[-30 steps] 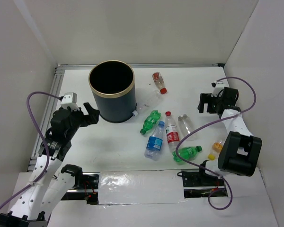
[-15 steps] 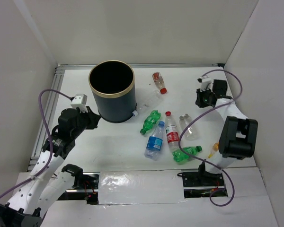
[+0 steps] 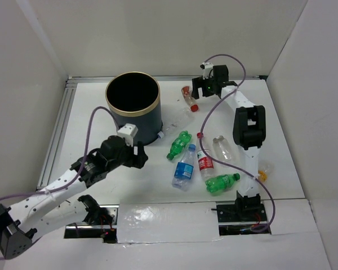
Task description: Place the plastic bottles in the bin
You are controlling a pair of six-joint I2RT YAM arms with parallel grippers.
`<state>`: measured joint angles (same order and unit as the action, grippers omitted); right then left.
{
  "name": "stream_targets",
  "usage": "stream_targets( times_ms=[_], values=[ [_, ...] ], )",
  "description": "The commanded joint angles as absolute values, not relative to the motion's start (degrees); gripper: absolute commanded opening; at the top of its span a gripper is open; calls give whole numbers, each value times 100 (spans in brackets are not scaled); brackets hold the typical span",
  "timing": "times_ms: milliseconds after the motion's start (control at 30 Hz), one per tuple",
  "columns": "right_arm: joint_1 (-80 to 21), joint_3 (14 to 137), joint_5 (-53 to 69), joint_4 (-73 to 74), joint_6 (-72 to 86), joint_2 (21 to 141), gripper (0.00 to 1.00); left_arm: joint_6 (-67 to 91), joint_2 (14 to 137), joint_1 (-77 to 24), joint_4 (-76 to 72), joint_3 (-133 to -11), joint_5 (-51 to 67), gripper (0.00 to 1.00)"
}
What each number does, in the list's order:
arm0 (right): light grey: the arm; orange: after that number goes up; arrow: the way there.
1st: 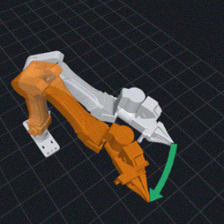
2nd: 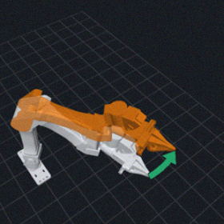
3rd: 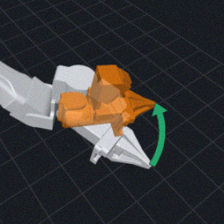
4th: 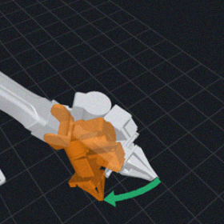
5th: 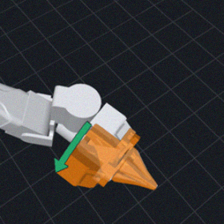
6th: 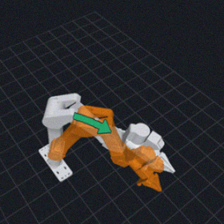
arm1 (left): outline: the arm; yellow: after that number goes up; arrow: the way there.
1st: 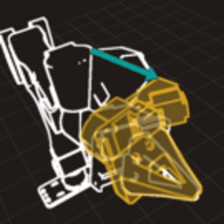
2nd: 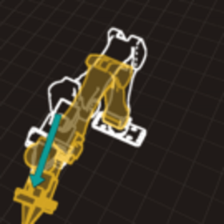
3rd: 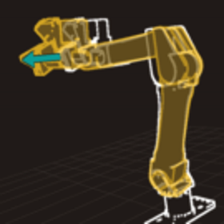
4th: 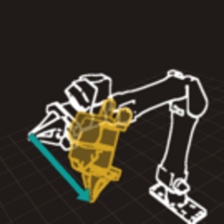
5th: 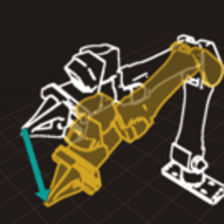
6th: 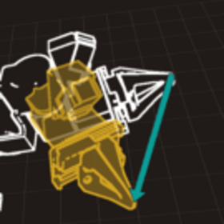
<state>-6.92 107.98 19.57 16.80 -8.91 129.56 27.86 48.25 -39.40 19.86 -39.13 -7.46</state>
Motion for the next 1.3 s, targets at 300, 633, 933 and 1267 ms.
stream_targets(
  times_ms=[300,633,933,1267],
  values=[
    [-1379,11944,1399,1644,-738,14325,97,3270,6222,-5589,1846,-4482,-2074,84],
    [-1205,11259,2441,1600,-1230,13045,17,3111,7083,-5888,1135,-4720,-2127,73],
    [-1519,11707,4991,1450,-1634,11391,16,2953,7944,-5950,132,-4482,-1969,73],
    [-2741,12680,5133,1081,-1627,11741,18,2892,8060,-5950,-202,-4263,-1916,76]
  ],
)
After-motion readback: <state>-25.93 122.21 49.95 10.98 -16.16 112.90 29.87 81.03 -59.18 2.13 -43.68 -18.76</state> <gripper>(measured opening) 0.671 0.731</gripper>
